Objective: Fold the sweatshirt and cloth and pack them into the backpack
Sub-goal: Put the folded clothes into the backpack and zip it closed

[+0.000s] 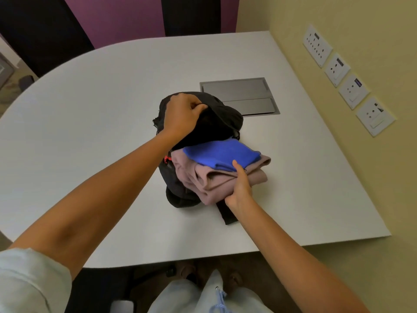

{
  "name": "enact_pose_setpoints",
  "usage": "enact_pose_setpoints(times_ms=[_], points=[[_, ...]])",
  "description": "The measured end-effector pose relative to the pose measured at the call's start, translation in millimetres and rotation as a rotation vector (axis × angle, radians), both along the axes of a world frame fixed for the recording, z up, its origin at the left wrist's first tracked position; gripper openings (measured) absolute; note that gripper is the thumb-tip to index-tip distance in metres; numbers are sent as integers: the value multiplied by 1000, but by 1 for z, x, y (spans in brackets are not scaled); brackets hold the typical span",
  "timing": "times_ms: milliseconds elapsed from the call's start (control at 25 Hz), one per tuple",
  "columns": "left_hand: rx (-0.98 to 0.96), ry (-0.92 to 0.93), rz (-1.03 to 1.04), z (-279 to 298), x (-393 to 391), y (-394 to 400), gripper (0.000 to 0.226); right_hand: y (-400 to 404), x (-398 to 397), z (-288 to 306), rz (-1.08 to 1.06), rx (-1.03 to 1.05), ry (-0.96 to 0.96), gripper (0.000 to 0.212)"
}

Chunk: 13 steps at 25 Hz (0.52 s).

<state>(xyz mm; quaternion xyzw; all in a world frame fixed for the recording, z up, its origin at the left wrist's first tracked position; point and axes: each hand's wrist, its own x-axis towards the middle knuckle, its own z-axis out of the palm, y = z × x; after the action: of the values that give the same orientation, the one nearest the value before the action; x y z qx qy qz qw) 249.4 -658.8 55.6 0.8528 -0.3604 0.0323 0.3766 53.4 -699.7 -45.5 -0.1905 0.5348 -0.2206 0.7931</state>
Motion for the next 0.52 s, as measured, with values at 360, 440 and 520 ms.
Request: enact_pose_setpoints(times_ms=[360, 440, 520], points=[[62, -104, -242, 9, 5, 5, 21, 1, 47, -9, 296, -572, 742, 122], [87, -148, -303, 6, 9, 12, 21, -4, 27, -22, 320, -1112, 727, 123], [105, -172, -380, 6, 15, 17, 22, -17, 14, -28, 607, -1629, 488, 119]])
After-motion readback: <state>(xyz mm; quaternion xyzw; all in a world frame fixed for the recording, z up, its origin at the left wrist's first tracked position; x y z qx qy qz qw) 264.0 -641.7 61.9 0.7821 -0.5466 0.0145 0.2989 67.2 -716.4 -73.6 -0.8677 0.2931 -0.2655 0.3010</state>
